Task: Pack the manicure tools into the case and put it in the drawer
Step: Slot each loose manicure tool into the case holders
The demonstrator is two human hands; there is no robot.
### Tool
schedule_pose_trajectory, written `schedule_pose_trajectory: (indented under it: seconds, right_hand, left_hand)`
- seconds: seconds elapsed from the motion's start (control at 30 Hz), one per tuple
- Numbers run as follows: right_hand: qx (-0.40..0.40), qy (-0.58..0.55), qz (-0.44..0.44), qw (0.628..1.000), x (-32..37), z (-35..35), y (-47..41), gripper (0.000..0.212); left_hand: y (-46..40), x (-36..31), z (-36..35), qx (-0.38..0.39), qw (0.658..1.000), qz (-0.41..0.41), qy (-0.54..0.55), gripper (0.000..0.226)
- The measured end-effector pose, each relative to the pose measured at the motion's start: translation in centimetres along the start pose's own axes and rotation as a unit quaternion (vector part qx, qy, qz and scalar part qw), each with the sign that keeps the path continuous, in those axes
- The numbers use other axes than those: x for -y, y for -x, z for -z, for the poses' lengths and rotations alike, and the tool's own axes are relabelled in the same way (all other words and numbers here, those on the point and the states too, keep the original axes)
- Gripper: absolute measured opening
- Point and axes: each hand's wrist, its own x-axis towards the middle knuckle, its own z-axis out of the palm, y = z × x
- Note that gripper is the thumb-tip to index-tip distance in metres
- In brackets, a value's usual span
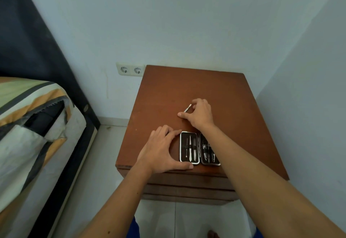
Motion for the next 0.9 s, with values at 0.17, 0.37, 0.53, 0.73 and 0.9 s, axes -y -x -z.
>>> schedule_pose_trajectory:
  seconds: [0.17, 0.37, 0.53, 0.73, 0.9]
  right_hand:
    - [0.007, -0.072, 0.015, 0.997, -0.3, 0.4, 0.5, 0.058]
    - [0.035, -0.169, 0.071, 0.983, -1.5, 3.4, 3.5, 0.026]
    - [0.122, -0.161, 0.119, 0.972, -3.0, 3.8, 7.0, 0.028]
    - [0.095, -0.122, 0.158, 0.975, -3.2, 2.9, 7.6, 0.032]
    - [0.058, -0.078, 0.176, 0.98, -3.4, 2.5, 7.3, 0.034]
  left_hand:
    - [0.0, 0.0, -0.1, -0.002, 1.0, -0.002, 0.001, 0.123]
    - [0.0, 0.1, -0.1, -0.003, 1.0, -0.004, 0.008, 0.124]
    - [0.0, 0.0, -0.2, -0.01, 1.0, -0.005, 0.012, 0.122]
    - [0.0, 0.0, -0.2, -0.006, 1.0, -0.001, 0.012, 0.12]
    - [0.0, -0.1, -0.1, -0.004, 1.0, 0.002, 0.015, 0.121]
